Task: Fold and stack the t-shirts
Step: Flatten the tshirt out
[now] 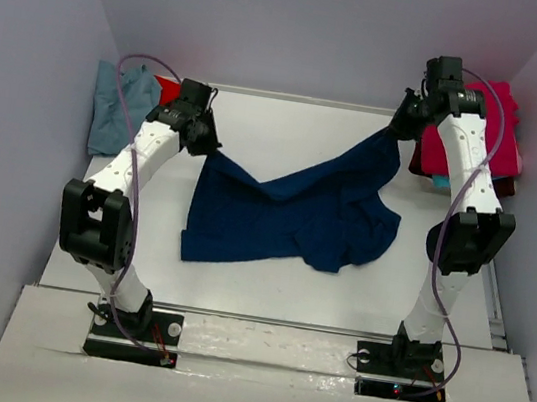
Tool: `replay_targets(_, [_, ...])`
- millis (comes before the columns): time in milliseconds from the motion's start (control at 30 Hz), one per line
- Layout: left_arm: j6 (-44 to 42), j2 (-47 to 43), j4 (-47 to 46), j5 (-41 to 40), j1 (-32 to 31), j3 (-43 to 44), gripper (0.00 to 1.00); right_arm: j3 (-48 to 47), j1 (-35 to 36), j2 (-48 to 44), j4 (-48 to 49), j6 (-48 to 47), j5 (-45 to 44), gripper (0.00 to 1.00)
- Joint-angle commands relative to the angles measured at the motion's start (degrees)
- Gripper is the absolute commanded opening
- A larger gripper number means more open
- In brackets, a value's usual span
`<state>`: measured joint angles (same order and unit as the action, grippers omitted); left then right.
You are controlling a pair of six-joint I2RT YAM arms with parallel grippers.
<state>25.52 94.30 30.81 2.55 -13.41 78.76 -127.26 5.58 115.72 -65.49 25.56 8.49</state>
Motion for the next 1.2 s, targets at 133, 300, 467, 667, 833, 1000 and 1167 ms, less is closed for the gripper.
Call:
replay_targets(133, [-3.3,-2.8,3.1,-5.4,0.0,9.9,0.06,-8.1,-0.4,-7.3,1.8,-0.1,5.0,0.07])
replay_targets(300, [-4.1,-3.3,2.7,-7.8,0.0,13.0,0.06,-8.0,-0.4,-9.1,4.9,-0.1,5.0,0.07])
replay_targets(467, [-3.8,-2.5,2.9,-8.7,0.0,17.8,0.06,-8.4,-0.4,-10.8,7.3,0.5,6.1,0.07])
replay_targets(667, [-4.9,-5.4,1.2,-11.7,0.0,21.4,0.06,-8.1,-0.4,-13.9,9.6,0.1,6.6,0.07])
replay_targets(833, [-5.5,-7.8,1.0,-12.6,0.0,24.5,0.06,-8.3,-0.4,-16.5,11.9,1.0,7.7,0.07])
replay_targets(1000, [-5.6,-9.5,-1.0,-13.4,0.0,26.0,0.06,-10.1,-0.4,-18.0,13.5,1.4,7.5,0.07])
replay_targets(1167, [-4.6,-12.1,-1.6,-13.5,0.0,27.2,0.06,-9.1,-0.4,-21.6,16.1,2.5,8.0,0.07])
